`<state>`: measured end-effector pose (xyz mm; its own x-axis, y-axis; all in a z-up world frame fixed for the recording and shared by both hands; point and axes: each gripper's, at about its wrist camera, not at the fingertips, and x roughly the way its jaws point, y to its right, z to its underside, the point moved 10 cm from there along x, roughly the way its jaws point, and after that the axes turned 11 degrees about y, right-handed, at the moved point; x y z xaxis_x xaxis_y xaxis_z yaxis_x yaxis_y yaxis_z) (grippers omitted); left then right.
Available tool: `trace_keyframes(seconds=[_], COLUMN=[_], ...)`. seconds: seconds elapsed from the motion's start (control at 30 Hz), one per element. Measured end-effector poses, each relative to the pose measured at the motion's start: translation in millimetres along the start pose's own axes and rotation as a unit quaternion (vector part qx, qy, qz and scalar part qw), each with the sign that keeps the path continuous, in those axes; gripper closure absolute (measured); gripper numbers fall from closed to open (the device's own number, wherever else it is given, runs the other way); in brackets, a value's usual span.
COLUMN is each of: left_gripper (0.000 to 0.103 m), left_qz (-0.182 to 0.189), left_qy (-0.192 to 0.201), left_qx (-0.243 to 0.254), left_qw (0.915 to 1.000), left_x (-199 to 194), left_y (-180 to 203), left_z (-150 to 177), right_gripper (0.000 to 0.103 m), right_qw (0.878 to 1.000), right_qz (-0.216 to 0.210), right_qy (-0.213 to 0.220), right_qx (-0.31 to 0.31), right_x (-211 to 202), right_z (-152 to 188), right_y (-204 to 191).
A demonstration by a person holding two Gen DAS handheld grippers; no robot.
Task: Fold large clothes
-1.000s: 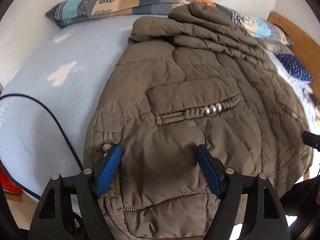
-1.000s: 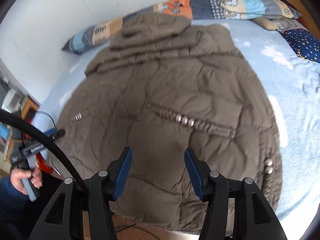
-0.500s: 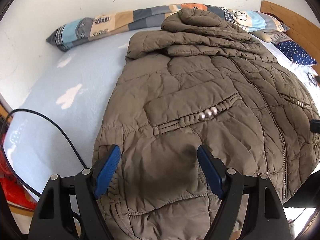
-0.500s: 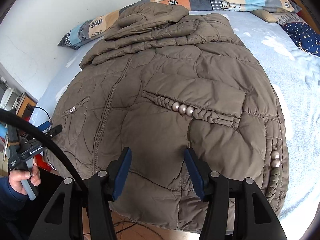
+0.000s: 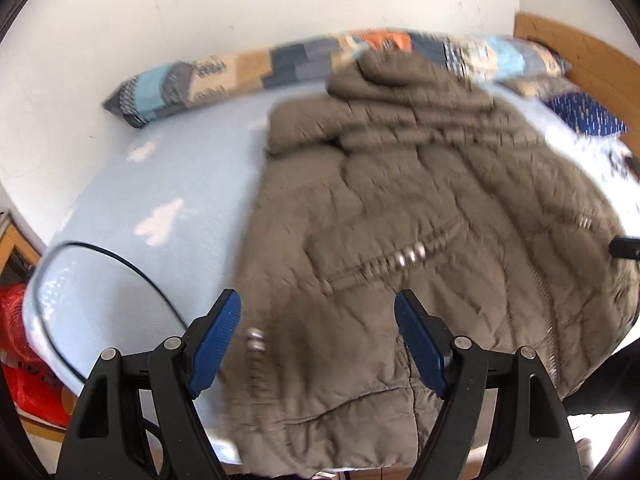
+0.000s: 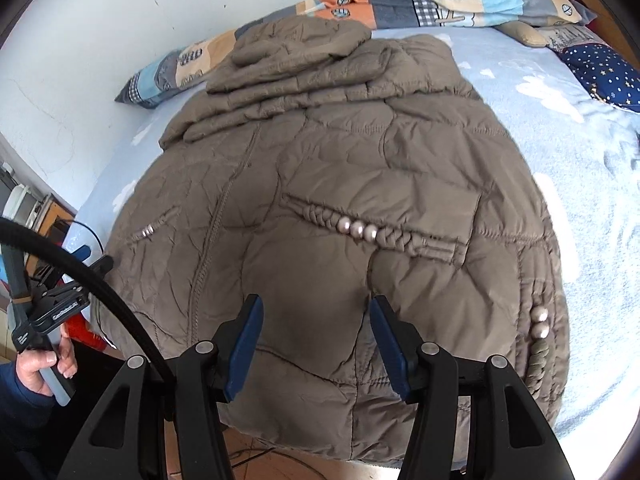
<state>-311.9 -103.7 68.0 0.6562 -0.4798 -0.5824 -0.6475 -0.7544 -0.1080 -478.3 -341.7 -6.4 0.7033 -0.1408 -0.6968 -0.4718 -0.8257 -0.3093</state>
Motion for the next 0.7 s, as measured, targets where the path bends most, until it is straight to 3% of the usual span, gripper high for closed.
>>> trace_keyframes(seconds=[0.17,0.37,0.53,0.7], left_gripper=[0.025,0.025,0.025,0.024], left_qz=[-0.005,0.0,0.042,0.14], left_qy=[0.026,0.042,0.078,0.107], left_qx=[-0.04,-0.038,0.003,0.052], left_qw=[0.9989,0.9984,0.996,0.9831], left_x=[-53.9,-126.3,-193.6,-248.7], left_y=[-40.6,-75.8,-53.5,9.6], left_z=[-30.8,-62.6,-100.9,-134.9], right_gripper=[0.043,0.043,0.043,0.041], right_qw=[0.999,0.995,0.99,0.986], right_qz=[-0.009,-0.013,-0.022,-0.029], right_qy=[0.043,0.092,0.122,0.142], right_qx=[0.024,0.049,0.073,0.084], right_x=[-24.3,-58.5,-76.3,-85.4], right_z=[-20.9,-39.0,-53.1,-63.7], right_y=[4.3,17.7,29.5,33.5])
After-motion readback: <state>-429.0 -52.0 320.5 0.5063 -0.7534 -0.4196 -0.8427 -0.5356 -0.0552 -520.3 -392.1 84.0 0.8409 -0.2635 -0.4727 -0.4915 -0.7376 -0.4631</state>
